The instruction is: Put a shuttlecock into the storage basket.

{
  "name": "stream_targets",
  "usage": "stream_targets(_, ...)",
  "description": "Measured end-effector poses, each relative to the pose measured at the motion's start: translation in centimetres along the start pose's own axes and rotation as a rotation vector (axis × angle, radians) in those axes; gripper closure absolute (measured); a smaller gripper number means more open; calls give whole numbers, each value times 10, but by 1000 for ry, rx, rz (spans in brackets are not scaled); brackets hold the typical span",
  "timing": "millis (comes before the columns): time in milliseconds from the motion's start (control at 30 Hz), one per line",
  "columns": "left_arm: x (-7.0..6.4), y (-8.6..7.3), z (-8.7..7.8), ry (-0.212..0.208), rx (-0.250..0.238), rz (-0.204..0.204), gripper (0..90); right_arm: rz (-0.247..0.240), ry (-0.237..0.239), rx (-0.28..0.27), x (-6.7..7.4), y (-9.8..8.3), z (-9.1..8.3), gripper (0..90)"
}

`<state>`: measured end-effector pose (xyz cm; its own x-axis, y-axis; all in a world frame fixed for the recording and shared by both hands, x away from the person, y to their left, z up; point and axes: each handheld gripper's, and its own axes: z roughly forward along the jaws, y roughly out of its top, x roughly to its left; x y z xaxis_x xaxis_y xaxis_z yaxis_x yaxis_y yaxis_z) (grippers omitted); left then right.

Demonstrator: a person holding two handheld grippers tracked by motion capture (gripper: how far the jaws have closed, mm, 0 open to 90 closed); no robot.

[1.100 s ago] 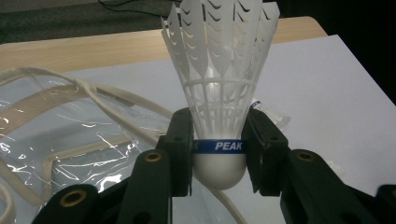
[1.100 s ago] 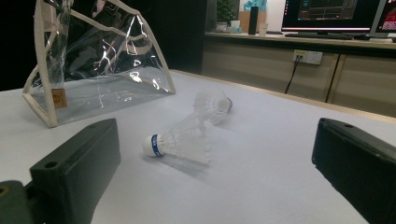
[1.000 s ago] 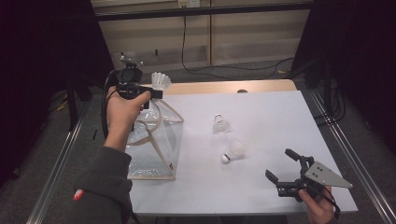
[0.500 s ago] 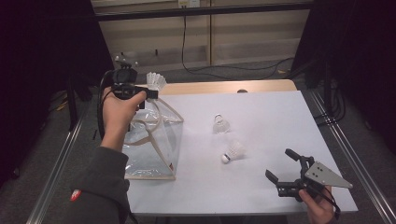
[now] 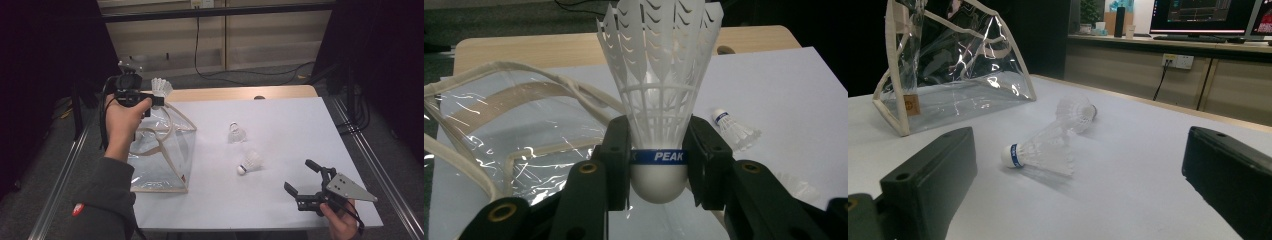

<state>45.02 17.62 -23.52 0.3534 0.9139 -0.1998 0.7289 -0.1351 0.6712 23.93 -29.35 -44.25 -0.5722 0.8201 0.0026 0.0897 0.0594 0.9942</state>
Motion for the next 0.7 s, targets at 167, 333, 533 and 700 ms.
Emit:
stream_targets(167,3,0,-1,8,-10,-10,654,0,1,0,0,0,0,9)
stream_targets(333,6,0,-2,15,-13,-20,654,0,0,0,0,0,0,9)
stream_targets(533,10,-1,-3,18,-11,-25,654,1,1,-1,0,0,0,9)
stream_targets(700,13,-1,-4,26,-16,-33,654,2,0,-1,0,0,0,9)
